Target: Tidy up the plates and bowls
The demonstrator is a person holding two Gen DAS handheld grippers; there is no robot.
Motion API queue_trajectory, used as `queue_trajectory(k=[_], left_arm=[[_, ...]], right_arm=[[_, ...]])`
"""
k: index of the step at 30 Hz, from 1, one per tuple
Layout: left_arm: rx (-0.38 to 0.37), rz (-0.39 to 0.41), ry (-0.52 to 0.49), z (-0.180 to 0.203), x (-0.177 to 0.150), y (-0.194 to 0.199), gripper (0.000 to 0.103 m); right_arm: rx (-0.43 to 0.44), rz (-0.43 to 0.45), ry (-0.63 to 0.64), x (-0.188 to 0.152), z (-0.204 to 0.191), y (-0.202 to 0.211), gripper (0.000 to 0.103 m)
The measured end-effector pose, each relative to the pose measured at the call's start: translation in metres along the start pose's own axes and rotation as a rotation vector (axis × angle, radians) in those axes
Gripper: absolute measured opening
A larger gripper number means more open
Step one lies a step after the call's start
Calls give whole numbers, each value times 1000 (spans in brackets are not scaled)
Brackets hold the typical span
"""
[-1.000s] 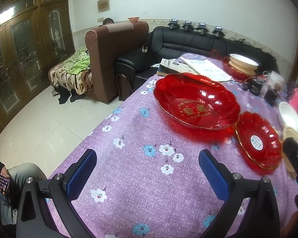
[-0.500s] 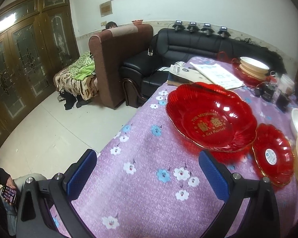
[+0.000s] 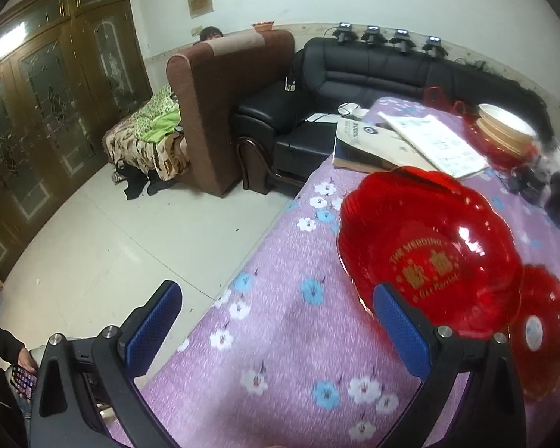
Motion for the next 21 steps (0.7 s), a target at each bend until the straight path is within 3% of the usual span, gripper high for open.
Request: queue_trajectory(k=[7,16,21], left_arm=[[-30,-100,21,7,13,-29,102],[-50,-196,32,21,14,-53,102],[-43,-222,31,27,12,-59,102]], right_arm=[[39,-107,42,10,-20,-32,81],[-95,-258,58,2,2,-68,81],[-109,-332,41,-8,13,-82,81]])
Point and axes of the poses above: each gripper's, at about its wrist camera, not at the fingertips, and y roughly against the way its jaws point, z to its right, x to its top, the point moved 9 cm from there along -y, roughly the way its jaws point, and after that the axes turned 10 degrees about -z, right-handed, at the moved point
